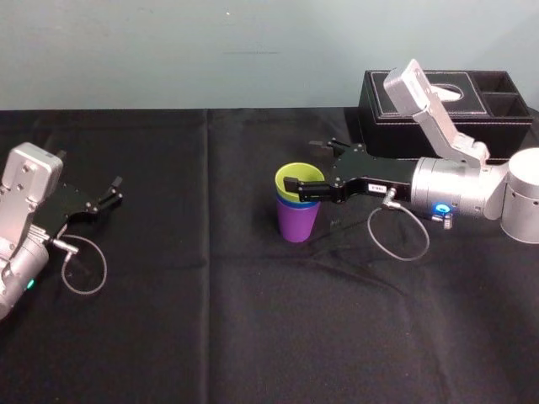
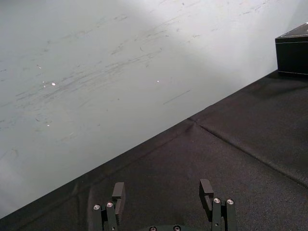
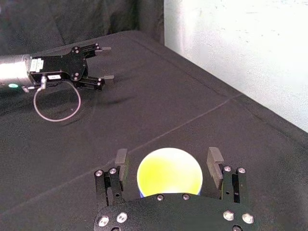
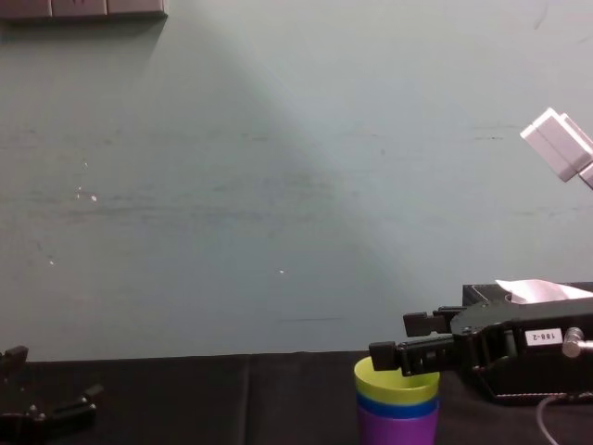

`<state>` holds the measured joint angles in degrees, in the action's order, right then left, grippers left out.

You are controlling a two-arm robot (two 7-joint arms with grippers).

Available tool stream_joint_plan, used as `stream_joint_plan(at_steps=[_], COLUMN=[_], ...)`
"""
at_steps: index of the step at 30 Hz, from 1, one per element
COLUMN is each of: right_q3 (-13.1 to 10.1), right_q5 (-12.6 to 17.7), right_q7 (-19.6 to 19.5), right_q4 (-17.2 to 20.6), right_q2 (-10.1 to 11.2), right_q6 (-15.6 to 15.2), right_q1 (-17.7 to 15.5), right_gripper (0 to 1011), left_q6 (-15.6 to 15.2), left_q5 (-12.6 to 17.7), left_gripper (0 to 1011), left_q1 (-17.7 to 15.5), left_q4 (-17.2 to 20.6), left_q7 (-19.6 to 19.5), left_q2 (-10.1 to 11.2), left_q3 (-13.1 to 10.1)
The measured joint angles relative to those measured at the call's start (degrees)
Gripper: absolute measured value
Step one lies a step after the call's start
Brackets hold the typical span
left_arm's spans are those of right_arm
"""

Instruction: Stack the three plastic cups sequentially using one hand.

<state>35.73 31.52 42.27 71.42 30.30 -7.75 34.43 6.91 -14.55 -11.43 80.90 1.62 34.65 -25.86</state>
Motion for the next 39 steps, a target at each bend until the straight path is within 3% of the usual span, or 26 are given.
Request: stream_joint_plan(at_steps=[8, 16, 25, 31, 39], right_q3=[-1.1, -5.4, -12.0, -14.5, -16.2], right_q5=[0.0, 1.3, 1.3, 0.4, -0.5], right_q7=[-1.6, -5.1, -10.9, -13.0, -13.8], right_q4=[2.5, 8.4, 14.9, 15.7, 13.3], right_q2=[0.6, 3.8, 8.1, 9.3, 9.1], right_q6=[1.0, 3.1, 7.3, 9.6, 11.7], right_q1=[-1.6, -6.8, -15.3, -19.3, -22.5], right_gripper=[1003, 1003, 1003, 1003, 1003], left_q6=[0.0, 0.0, 0.0, 0.0, 0.0], left_q5=[0.0, 0.0, 0.0, 0.0, 0.0], left_gripper=[1011, 1011, 1011, 1011, 1011], left_q1=[0.0, 0.0, 0.0, 0.0, 0.0], left_q4=[0.0, 0.0, 0.0, 0.0, 0.0], left_q7=[0.0, 0.0, 0.0, 0.0, 0.0], left_q2=[0.0, 0.0, 0.0, 0.0, 0.0], left_q3=[0.0, 0.0, 0.0, 0.0, 0.0])
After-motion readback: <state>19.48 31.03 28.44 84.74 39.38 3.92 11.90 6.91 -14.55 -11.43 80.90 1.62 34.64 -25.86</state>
